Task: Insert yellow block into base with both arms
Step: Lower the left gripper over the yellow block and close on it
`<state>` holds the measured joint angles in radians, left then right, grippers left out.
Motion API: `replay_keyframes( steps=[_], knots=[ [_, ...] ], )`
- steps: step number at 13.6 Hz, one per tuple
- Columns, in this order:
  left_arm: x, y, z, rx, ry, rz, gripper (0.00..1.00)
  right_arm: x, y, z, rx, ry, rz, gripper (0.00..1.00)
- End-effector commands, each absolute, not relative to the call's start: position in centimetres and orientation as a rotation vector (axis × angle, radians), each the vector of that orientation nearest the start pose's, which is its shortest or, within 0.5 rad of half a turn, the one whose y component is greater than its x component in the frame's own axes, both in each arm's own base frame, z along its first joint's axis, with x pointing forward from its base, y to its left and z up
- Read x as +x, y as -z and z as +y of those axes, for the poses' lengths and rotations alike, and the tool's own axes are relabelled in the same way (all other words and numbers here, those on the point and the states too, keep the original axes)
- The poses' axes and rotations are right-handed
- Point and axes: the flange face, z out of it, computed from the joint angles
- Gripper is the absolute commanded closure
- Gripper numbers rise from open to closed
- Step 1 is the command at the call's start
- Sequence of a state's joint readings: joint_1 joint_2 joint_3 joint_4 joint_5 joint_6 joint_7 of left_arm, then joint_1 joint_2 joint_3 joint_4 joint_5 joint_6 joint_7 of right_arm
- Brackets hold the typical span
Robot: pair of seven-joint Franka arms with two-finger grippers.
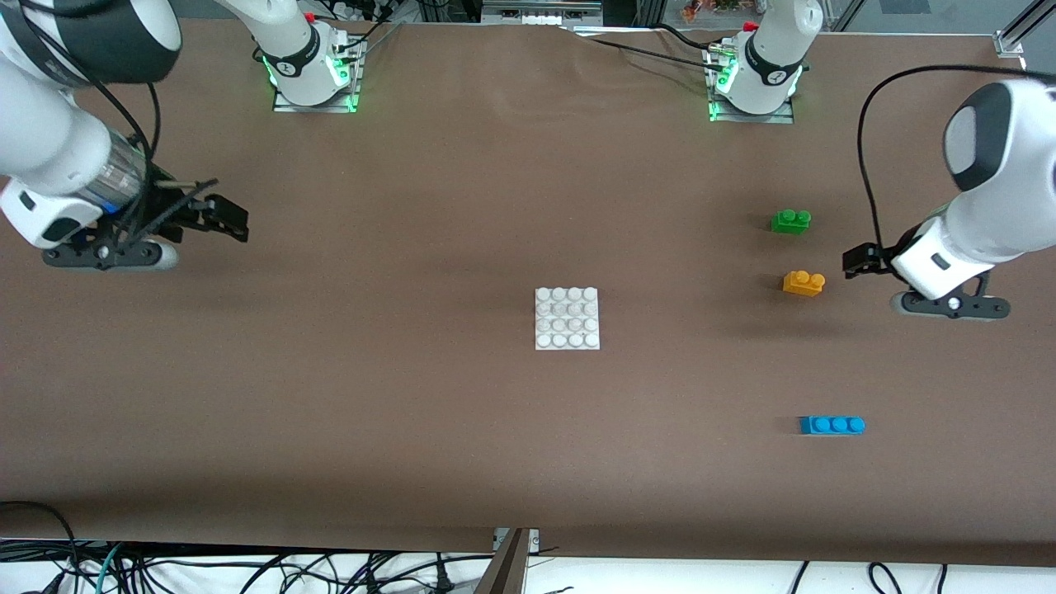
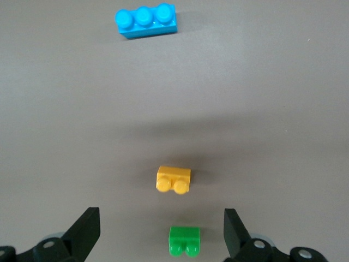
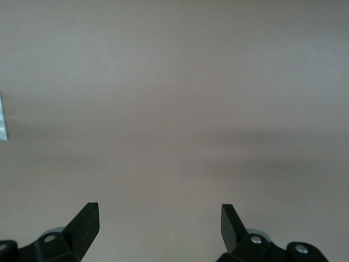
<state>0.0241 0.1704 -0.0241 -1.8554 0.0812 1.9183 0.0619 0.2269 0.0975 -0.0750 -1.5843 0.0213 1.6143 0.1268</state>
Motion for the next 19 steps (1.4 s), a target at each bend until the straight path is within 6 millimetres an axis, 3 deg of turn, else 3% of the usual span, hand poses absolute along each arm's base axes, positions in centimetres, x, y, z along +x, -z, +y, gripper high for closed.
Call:
replay_keyframes(
  steps=[1, 6, 9, 13, 16, 19],
  knots=[
    [57.6, -38.6, 0.5, -3.06, -0.139, 0.212, 0.0, 55.6, -58.5, 7.6, -3.141, -0.113, -0.115, 0.01],
    [55.1, -31.7, 3.3, -3.061, -0.159, 0.42, 0.0, 55.4, -58.6, 6.4, -3.138, -0.144, -0.152, 0.01],
    [52.7, -26.5, 4.3, -3.07, -0.039, 0.399, 0.0, 55.2, -58.6, 6.0, -3.137, -0.157, -0.149, 0.01],
    [52.5, -22.0, 3.8, -3.099, -0.034, 0.38, 0.0, 55.4, -58.6, 5.0, -3.13, -0.157, -0.187, 0.01],
    [52.1, -20.5, 3.8, -3.104, -0.073, 0.386, 0.01, 55.4, -58.6, 4.5, -3.131, -0.156, -0.168, 0.01],
    [51.7, -20.5, 3.7, -3.105, -0.087, 0.389, 0.01, 55.5, -58.5, 4.5, -3.133, -0.159, -0.161, 0.01]
  ],
)
